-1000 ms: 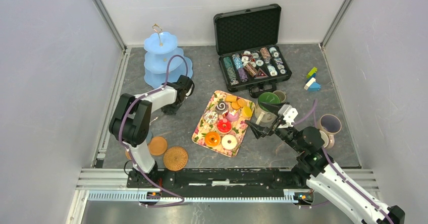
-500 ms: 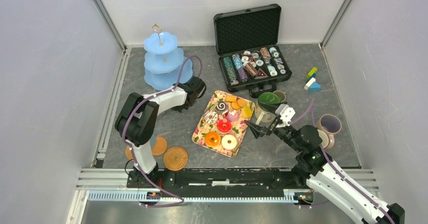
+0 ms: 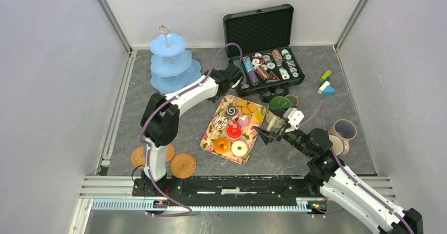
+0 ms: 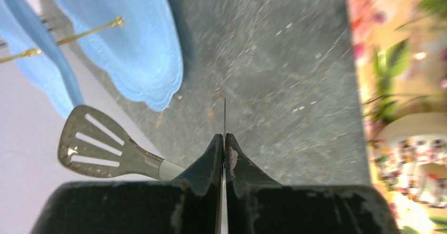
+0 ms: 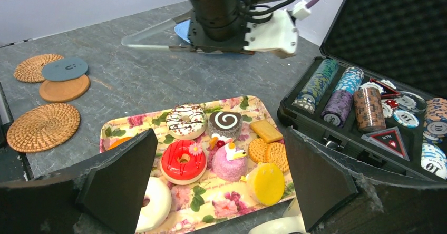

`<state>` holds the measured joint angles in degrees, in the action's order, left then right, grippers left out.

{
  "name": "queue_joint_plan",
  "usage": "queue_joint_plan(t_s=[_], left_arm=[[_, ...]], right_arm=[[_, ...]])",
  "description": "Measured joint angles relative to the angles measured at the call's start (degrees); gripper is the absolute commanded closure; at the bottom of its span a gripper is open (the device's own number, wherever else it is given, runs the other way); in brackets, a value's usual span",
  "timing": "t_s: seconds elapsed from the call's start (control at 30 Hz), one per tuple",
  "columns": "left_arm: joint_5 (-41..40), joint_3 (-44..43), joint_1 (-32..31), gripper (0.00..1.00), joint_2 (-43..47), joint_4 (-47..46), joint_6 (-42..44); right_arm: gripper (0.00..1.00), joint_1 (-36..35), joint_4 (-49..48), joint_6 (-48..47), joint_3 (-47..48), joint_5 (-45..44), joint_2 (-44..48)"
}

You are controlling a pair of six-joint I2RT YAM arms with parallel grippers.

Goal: Serve the afternoon tea
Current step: Move the clamp to the center of the board.

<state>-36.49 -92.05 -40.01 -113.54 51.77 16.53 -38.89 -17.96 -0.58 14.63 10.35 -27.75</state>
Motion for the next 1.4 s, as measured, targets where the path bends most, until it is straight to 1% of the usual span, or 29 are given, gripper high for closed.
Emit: queue_joint_plan(t_s=[0.13, 0.3, 0.37, 0.4, 0.57, 0.73, 0.8, 0.83, 0.87, 0.9, 0.97, 1.07, 1.1, 1.17, 1.23, 1.33, 1.4], left_arm=[[6.3, -8.8, -0.3, 0.96, -5.1, 3.6, -3.7], [12.9, -17.4, -0.3, 0.96, -11.1, 6.2, -7.2], [14.9, -19.5, -0.3, 0.94, -12.7, 6.9, -8.1], [15.6, -20.4, -0.2, 0.91, -13.5, 7.1, -8.5], [18.1, -23.3, 0.1, 0.67, -16.3, 7.8, -9.9], [18.7, -24.5, 1.3, 0.52, -17.2, 8.1, -10.4], [18.5, -25.3, 1.7, 0.35, -17.2, 8.0, -10.5], [18.3, -25.4, 1.8, 0.23, -17.0, 7.7, -10.6], [18.2, -24.8, 2.1, 0.02, -16.3, 7.3, -11.0], [18.0, -23.8, 2.2, 0.00, -15.5, 6.8, -11.2], [18.3, -18.0, 2.4, 0.00, -11.2, 3.8, -12.0], [19.2, -4.2, 2.4, 0.00, -0.1, -0.3, -12.1], [19.8, 1.1, 2.5, 0.00, 4.9, -2.1, -12.1], [21.1, 7.2, 3.2, 0.00, 11.2, -4.3, -12.1], [24.1, 13.2, 4.7, 0.00, 17.5, -7.1, -12.1], [28.8, 19.8, 8.2, 0.00, 22.3, -11.2, -12.1], [31.5, 22.6, 10.3, 0.00, 22.7, -13.0, -12.1]], right_arm=[[0.02, 0.0, 0.0, -0.3, 0.0, 0.0, -0.7], [0.02, 0.0, 0.0, -0.7, 0.0, -0.1, -1.8], [0.02, 0.0, 0.0, -0.8, 0.0, -0.1, -2.1], [0.02, 0.0, 0.0, -0.8, 0.0, -0.1, -2.3], [0.02, 0.0, 0.0, -0.9, 0.0, -0.1, -3.5], [0.02, 0.0, 0.0, -1.0, 0.0, -0.2, -4.7], [0.02, 0.0, 0.0, -1.0, 0.0, -0.2, -5.4], [0.02, 0.0, 0.0, -1.0, 0.0, -0.1, -5.7], [0.02, 0.0, 0.0, -1.0, 0.0, -0.1, -5.9], [0.02, 0.0, 0.0, -1.0, 0.0, -0.1, -6.2], [0.02, 0.0, 0.0, -1.0, 0.0, -0.1, -6.8], [0.02, 0.0, 0.0, -1.0, 0.0, 0.1, -7.3], [0.02, 0.0, 0.0, -1.0, 0.0, 0.1, -7.3], [0.02, 0.0, 0.0, -1.0, 0.0, 0.2, -7.5], [0.02, 0.0, 0.0, -1.0, 0.0, 0.2, -7.5], [0.02, 0.0, 0.0, -1.0, 0.0, 0.5, -7.6], [0.02, 0.0, 0.0, -1.0, 0.0, 0.8, -7.6]])
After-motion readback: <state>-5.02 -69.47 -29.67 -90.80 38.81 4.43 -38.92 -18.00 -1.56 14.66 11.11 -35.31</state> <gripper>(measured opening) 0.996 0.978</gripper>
